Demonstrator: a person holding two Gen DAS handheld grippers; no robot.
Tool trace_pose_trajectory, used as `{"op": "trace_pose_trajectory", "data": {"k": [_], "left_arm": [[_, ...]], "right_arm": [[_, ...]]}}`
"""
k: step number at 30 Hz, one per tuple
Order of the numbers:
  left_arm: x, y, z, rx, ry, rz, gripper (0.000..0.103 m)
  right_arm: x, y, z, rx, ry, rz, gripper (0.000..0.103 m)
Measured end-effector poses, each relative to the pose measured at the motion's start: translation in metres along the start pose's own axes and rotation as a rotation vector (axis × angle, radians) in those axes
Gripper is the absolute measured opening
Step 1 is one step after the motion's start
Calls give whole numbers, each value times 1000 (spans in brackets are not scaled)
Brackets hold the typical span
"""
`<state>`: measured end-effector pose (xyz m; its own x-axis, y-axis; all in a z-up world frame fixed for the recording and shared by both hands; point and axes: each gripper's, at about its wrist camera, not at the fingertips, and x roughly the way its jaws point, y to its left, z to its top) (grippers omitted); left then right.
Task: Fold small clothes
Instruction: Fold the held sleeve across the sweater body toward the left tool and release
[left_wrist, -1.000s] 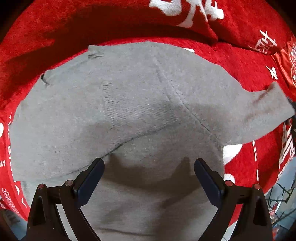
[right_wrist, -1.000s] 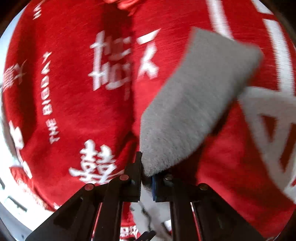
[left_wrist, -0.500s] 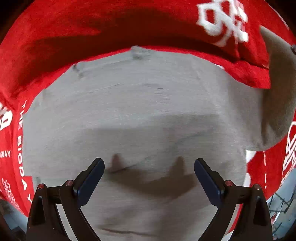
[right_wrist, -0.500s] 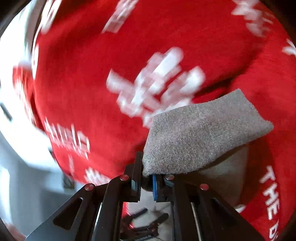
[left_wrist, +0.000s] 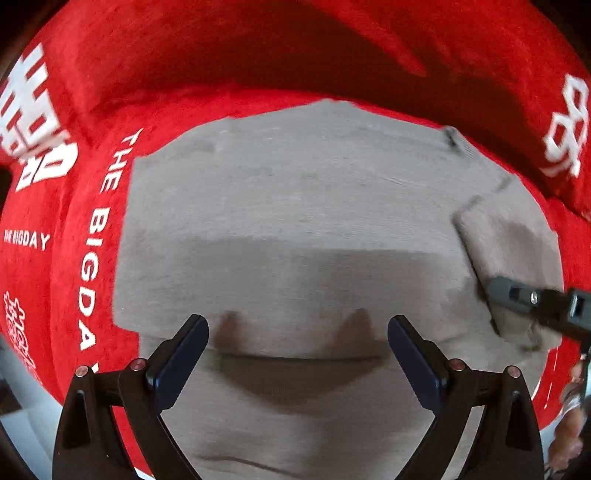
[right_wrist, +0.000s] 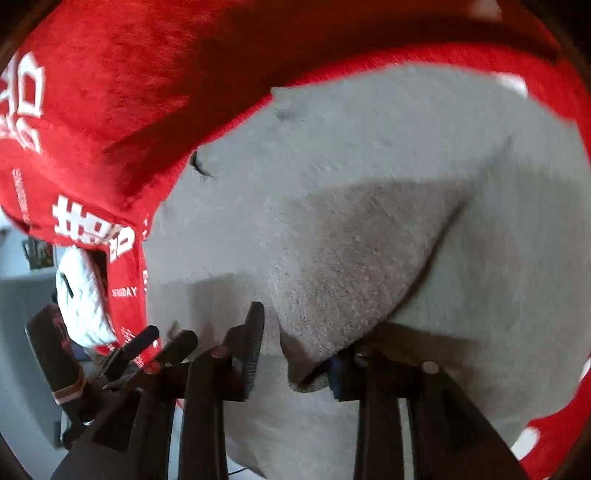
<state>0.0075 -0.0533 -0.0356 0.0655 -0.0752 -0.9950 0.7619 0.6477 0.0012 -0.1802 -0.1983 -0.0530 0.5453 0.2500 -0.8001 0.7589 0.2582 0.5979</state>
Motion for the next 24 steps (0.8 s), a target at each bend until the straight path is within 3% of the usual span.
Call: {"op": "trace_pose_trajectory", "data": {"k": [5, 8, 9, 10, 11, 15, 17, 20, 24], "left_arm": [[0, 26, 3, -42, -3, -76, 98], [1, 40, 8, -71, -4, -152, 98], [0, 43, 10, -78, -12, -175, 98], [-2, 47, 13, -84, -23, -203, 98], [-3, 53, 16, -89, -30, -228, 98], [-5, 77, 26, -137, -45, -357, 98], [-6, 88, 29, -161, -48, -411, 98], [0, 103, 33, -197, -38, -456, 98], [11, 109, 34, -219, -11, -467, 98]], "right_arm": [[-38, -45, -4, 242, -208, 70, 36], [-39, -56, 6, 349, -267, 119, 37], [-39, -54, 10, 349, -275, 129, 30], [-39, -47, 15, 330, -283, 136, 12], [-38, -36, 19, 288, -287, 140, 9], [-28, 33, 21, -21, -243, 135, 9], [-11, 70, 5, -211, -182, 60, 9], [27, 101, -21, -391, -67, -68, 9], [65, 97, -43, -429, 85, -173, 13]]}}
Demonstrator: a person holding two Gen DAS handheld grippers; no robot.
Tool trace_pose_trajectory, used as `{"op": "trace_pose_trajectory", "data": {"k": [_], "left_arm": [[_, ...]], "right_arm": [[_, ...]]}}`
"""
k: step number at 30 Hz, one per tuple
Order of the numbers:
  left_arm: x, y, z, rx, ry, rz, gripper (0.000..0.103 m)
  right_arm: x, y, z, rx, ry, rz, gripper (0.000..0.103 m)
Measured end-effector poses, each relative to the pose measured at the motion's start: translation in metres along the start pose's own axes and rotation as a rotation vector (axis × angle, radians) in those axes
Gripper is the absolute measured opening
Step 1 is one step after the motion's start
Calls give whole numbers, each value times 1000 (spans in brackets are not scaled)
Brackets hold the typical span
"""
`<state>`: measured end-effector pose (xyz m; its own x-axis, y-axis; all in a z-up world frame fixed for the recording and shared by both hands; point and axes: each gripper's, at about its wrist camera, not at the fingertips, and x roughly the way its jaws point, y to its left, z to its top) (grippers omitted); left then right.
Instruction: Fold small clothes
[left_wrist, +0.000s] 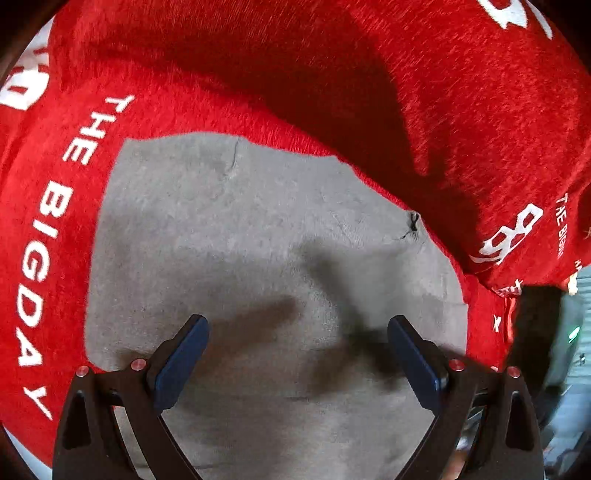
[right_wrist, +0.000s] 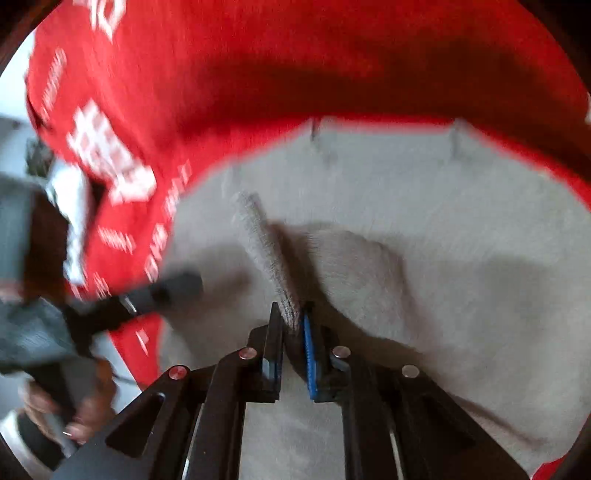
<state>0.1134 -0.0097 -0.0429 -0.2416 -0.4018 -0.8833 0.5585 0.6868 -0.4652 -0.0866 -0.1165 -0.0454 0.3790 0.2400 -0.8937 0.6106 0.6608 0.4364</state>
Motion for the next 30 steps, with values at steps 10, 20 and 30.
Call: {"op": "trace_pose_trajectory", "data": {"k": [10, 20, 30], "left_arm": [[22, -27, -26, 50, 77, -11, 98], [29, -50, -24, 108, 86, 20, 16], [12, -51, -22, 147, 51, 10, 16]], "right_arm": [[-66, -59, -71, 216, -29, 100, 65], [-103, -195, -162, 863, -226, 277, 65], [-138, -229, -161, 870, -334, 219, 7]]}}
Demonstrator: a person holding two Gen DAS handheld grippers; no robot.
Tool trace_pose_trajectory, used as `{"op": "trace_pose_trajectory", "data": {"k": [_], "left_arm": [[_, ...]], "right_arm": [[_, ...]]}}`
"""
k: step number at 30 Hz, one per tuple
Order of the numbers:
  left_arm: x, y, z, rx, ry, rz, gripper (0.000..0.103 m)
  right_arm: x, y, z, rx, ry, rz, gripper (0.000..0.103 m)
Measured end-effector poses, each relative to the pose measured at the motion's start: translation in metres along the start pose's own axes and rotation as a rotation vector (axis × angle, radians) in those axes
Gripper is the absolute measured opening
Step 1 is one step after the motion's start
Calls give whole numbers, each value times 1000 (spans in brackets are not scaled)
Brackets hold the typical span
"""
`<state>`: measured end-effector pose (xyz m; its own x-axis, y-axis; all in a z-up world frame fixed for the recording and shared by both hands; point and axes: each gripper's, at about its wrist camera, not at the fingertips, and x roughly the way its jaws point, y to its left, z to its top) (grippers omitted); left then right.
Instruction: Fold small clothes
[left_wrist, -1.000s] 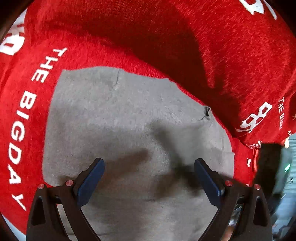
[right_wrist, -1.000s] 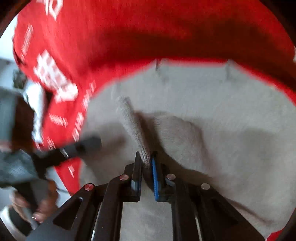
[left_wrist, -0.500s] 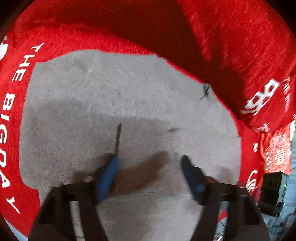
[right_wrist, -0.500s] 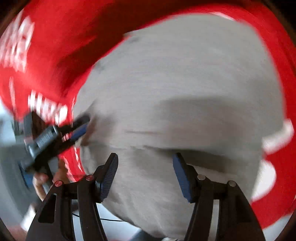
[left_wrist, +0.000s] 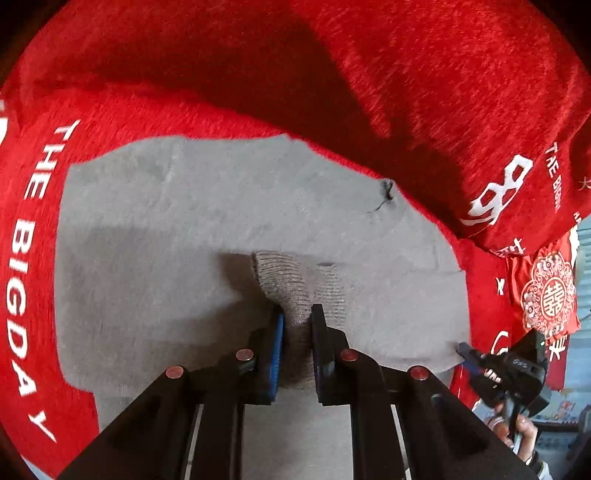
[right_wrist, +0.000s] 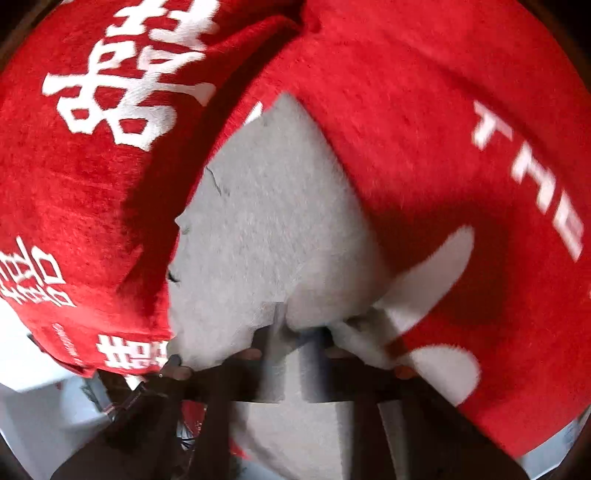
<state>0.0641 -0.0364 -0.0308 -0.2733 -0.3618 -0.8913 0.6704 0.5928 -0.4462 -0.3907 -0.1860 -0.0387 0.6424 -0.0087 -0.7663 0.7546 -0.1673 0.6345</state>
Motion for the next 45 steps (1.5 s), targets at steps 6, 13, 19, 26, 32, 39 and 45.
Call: {"op": "trace_pose_trajectory", "data": {"k": [6, 13, 19, 26, 32, 39, 45], "left_arm": [[16, 7, -15, 7, 43, 74, 16], [-10, 16, -20, 40, 0, 237, 16], [-29, 14, -18, 61, -28, 249, 16], [-5, -22, -17, 112, -5, 223, 16], [16, -24, -19, 94, 30, 234, 16], [28, -27, -22, 106, 41, 259, 16], [19, -27, -21, 132, 27, 288, 16]], "right_arm": [[0, -24, 13, -13, 29, -31, 6], [-11, -14, -1, -108, 86, -155, 19], [-51, 15, -13, -326, -34, -229, 49], [-30, -1, 48, -195, -62, -183, 57], [4, 18, 65, -252, 15, -173, 8], [8, 29, 67, -428, -21, -371, 8], [-9, 24, 57, -330, -66, -381, 11]]}}
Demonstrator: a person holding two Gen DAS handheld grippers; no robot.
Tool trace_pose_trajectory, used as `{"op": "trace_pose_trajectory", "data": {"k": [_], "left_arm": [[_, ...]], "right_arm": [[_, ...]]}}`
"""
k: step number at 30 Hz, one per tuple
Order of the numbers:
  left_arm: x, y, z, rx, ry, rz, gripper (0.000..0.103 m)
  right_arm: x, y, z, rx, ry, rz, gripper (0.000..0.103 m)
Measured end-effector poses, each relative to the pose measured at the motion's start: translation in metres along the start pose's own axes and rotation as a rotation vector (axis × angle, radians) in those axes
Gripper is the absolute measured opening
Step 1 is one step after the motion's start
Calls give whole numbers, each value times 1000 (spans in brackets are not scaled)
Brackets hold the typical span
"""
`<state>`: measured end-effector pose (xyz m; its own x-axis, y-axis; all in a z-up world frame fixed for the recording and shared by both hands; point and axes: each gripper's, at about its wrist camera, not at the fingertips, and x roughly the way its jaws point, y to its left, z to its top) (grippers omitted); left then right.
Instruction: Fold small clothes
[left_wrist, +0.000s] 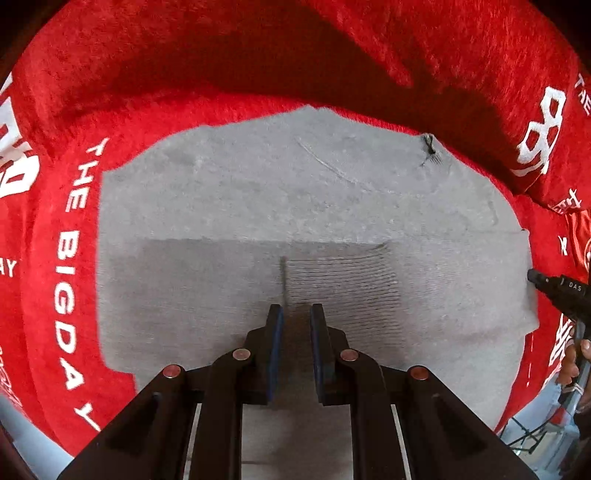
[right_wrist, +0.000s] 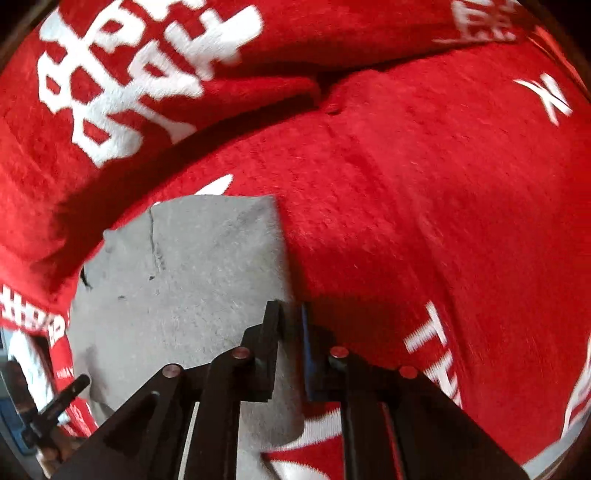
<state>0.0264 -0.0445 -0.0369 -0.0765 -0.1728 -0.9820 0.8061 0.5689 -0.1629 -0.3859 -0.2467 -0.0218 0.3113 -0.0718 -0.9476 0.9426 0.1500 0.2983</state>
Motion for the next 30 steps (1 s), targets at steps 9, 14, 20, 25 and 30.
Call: {"op": "trace_pose_trajectory", "data": {"k": [9, 14, 20, 25, 30], "left_arm": [[-16, 40, -13, -29, 10, 34, 16], [-15, 47, -21, -66, 10, 15, 16], [-23, 37, -27, -51, -29, -28, 16], [-11, 10, -28, 11, -29, -60, 16], [8, -3, -36, 66, -4, -7, 16]], "right_arm": [[-9, 94, -76, -93, 153, 375, 18], [39, 159, -124, -84, 304, 439, 19], [30, 181, -110, -235, 120, 232, 19], [42, 148, -102, -199, 158, 130, 19], [39, 131, -103, -180, 199, 167, 18]]}}
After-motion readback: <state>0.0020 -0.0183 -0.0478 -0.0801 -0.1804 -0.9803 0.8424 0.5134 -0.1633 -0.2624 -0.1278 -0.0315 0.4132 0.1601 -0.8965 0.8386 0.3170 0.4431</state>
